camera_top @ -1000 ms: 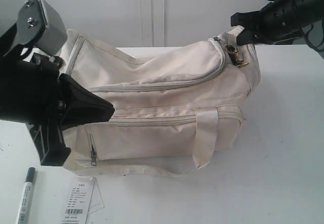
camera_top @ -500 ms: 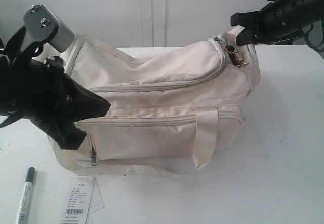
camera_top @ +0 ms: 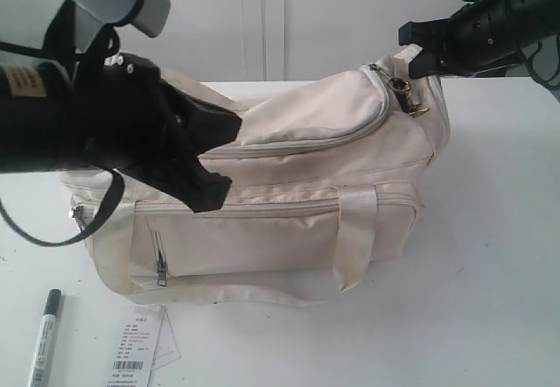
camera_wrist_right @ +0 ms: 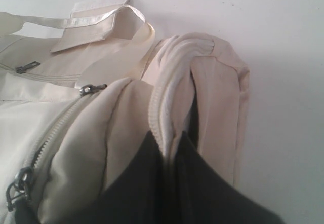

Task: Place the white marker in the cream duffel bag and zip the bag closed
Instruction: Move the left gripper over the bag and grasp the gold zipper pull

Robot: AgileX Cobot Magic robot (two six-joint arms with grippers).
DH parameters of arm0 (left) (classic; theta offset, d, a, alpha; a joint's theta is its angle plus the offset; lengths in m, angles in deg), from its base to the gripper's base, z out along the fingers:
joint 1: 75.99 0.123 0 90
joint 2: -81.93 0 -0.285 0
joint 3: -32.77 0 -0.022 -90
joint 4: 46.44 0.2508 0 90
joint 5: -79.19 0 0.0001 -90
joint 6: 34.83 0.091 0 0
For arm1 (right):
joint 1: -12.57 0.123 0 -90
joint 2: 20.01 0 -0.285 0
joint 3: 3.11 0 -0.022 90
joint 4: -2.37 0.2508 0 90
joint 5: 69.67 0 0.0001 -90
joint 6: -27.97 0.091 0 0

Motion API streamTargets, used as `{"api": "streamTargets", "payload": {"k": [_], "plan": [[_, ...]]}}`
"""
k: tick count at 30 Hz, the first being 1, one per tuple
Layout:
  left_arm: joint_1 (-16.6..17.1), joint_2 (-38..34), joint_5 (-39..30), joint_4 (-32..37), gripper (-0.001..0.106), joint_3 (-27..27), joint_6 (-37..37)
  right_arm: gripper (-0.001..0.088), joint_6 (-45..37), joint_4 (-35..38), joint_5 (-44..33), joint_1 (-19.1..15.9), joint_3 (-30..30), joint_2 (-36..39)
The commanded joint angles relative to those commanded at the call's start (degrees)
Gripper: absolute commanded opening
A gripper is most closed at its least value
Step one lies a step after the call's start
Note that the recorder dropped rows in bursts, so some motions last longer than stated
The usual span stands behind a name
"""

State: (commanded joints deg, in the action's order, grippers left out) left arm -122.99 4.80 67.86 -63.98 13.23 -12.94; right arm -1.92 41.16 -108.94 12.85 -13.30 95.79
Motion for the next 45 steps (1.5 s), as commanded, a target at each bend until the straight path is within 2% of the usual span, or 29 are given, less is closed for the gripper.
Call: {"api": "streamTargets", "payload": {"k": [7, 11, 16, 18, 22, 24, 27, 33, 40, 45], "plan": [[0.0, -7.1, -7.5, 0.0, 0.0, 11.6, 3.0, 0.0, 0.0, 0.0, 0.0, 0.0, 0.0, 0.0], [-0.2, -11.7, -11.1, 0.0, 0.001, 17.0, 7.8, 0.0, 0.0, 0.0, 0.0, 0.0, 0.0, 0.0], [-0.6, -16.4, -10.8, -2.0, 0.018, 21.3, 15.7, 0.0, 0.0, 0.0, 0.0, 0.0, 0.0, 0.0], [-0.6, -18.1, -10.8, -2.2, 0.026, 22.9, 16.5, 0.0, 0.0, 0.0, 0.0, 0.0, 0.0, 0.0], [-0.7, -21.3, -10.9, -3.7, 0.03, 25.9, 19.5, 0.0, 0.0, 0.0, 0.0, 0.0, 0.0, 0.0], [-1.4, -22.9, -11.0, -3.7, 0.032, 27.4, 24.0, 0.0, 0.0, 0.0, 0.0, 0.0, 0.0, 0.0], [-2.8, -25.2, -10.4, -3.8, 0.037, 29.6, 30.5, 0.0, 0.0, 0.0, 0.0, 0.0, 0.0, 0.0], [-3.4, -29.8, -4.8, -3.3, 0.046, 32.1, 37.1, 0.0, 0.0, 0.0, 0.0, 0.0, 0.0, 0.1], [-3.4, -33.4, 2.9, -3.0, 0.047, 33.7, 38.5, 0.0, 0.0, 0.0, 0.0, 0.0, 0.0, 0.1], [-3.4, -36.7, 3.3, -2.3, 0.047, 36.8, 39.0, 0.0, 0.0, 0.0, 0.1, 0.0, 0.0, 0.1]]}}
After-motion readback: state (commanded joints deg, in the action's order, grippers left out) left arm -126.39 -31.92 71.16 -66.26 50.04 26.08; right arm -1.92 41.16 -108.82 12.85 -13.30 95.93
